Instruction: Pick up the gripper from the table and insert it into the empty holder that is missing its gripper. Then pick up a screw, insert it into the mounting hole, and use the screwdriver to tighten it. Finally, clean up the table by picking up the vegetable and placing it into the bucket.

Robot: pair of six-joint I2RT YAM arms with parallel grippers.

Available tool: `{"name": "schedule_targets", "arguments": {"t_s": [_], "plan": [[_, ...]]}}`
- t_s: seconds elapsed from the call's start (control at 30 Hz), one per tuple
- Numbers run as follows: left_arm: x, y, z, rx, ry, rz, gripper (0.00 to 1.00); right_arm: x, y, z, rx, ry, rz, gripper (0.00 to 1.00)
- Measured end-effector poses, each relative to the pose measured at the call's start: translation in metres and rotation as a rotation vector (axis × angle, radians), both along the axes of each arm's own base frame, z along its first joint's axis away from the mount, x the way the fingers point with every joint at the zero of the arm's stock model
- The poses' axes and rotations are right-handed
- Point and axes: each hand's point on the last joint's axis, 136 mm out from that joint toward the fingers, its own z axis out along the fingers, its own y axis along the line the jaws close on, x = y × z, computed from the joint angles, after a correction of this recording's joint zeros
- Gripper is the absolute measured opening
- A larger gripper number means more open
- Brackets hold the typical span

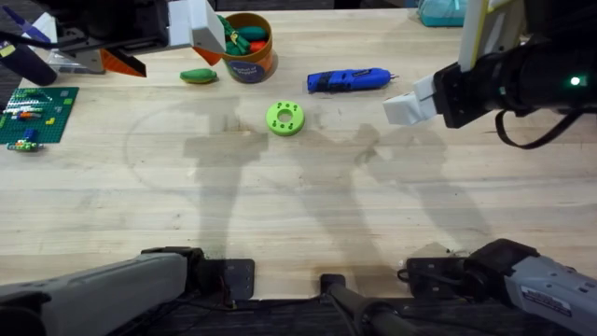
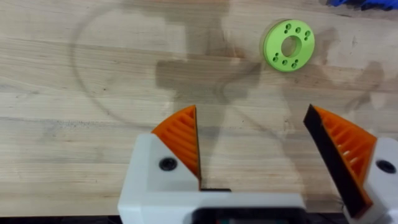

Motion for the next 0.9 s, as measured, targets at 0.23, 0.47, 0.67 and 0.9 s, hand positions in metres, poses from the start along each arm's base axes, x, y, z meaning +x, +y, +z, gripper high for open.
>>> {"name": "schedule_targets", "arguments": {"t_s": [0.23,0.47,0.67,0.9], "plan": [[-0.004,-0.002,-0.004,-0.01,0.031,-0.002,0.987,-0.002,-0.001,-0.002,-0.004,0.01,0.0,0.983],[0.023,0.002,-0.008,-0.063,-0.006,0.147,0.987,-0.002,-0.001,-0.002,-0.004,0.01,0.0,0.983],[0.05,0.027,-0.036,-0.133,0.058,0.435,0.987,-0.002,-0.001,-0.002,-0.004,0.01,0.0,0.983],[0.091,0.055,-0.094,-0.195,0.151,0.738,0.987,-0.002,-0.001,-0.002,-0.005,0.012,0.0,0.983]]}}
